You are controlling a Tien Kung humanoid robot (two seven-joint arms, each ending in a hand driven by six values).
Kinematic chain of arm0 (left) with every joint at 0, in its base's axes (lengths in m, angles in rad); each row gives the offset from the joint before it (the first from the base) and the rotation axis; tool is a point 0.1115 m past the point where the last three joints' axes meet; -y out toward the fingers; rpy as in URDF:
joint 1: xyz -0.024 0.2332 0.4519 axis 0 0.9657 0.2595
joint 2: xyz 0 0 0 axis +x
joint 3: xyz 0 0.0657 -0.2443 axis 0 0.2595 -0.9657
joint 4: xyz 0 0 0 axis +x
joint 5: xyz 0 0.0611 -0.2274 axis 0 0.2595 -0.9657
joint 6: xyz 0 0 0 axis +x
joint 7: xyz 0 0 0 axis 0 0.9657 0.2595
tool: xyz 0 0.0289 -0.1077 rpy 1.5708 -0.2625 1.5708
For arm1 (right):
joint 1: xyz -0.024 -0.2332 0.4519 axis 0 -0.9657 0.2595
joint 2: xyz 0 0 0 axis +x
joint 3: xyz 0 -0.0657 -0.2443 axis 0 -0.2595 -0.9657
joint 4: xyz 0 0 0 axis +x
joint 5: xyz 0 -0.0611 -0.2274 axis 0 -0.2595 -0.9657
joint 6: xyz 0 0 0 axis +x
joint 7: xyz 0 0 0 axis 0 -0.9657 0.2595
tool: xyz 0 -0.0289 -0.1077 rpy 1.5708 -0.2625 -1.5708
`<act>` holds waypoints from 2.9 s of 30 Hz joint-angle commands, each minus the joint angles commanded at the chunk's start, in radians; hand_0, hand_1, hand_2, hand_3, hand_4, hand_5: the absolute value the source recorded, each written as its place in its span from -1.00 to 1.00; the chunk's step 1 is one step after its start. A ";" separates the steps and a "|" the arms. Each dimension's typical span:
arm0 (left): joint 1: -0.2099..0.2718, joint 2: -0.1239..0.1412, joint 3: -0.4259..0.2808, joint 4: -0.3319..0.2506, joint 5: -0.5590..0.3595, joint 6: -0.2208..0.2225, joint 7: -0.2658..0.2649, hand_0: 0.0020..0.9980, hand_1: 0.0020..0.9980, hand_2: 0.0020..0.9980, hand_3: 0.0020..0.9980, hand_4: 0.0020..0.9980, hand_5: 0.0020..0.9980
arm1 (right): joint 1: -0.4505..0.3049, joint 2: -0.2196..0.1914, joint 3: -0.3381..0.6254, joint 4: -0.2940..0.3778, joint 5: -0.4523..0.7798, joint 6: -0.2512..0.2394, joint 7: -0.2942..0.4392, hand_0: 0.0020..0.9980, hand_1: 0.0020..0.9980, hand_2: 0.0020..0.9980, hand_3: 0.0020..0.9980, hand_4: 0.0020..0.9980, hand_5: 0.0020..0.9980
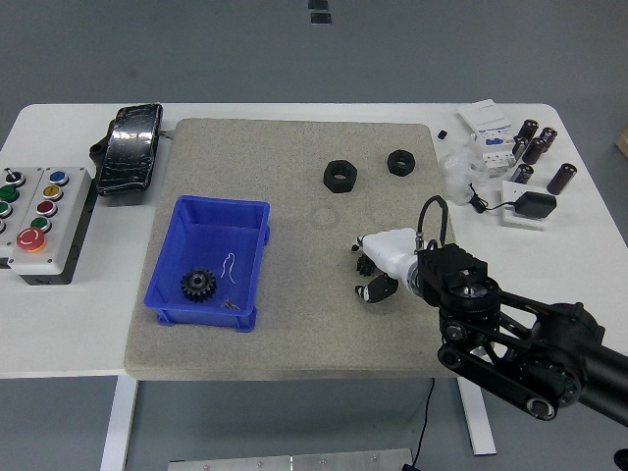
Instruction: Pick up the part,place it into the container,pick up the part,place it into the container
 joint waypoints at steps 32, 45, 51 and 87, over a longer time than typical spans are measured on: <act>-0.001 -0.003 0.000 0.000 -0.001 0.001 0.001 0.25 0.26 0.24 0.30 0.22 -0.30 | 0.123 0.125 -0.059 -0.037 -0.091 -0.246 0.000 -0.27 -0.06 -0.12 -0.24 -0.50 -1.00; -0.004 -0.002 0.007 0.000 -0.004 0.001 0.009 0.25 0.26 0.26 0.32 0.28 -0.18 | 0.230 0.239 -0.296 -0.097 0.079 -0.343 0.177 0.07 0.26 0.25 0.25 -0.72 -0.92; -0.004 -0.001 0.007 0.000 -0.004 0.001 0.010 0.25 0.26 0.26 0.32 0.28 -0.18 | 0.230 0.242 -0.292 -0.105 0.075 -0.303 0.128 0.09 0.38 0.44 0.56 0.26 -0.39; 0.002 -0.010 -0.006 0.000 0.016 0.000 0.007 0.25 0.26 0.25 0.30 0.23 -0.17 | 0.030 0.188 0.111 -0.049 0.184 -0.539 0.282 0.09 0.37 0.47 0.64 0.67 -0.04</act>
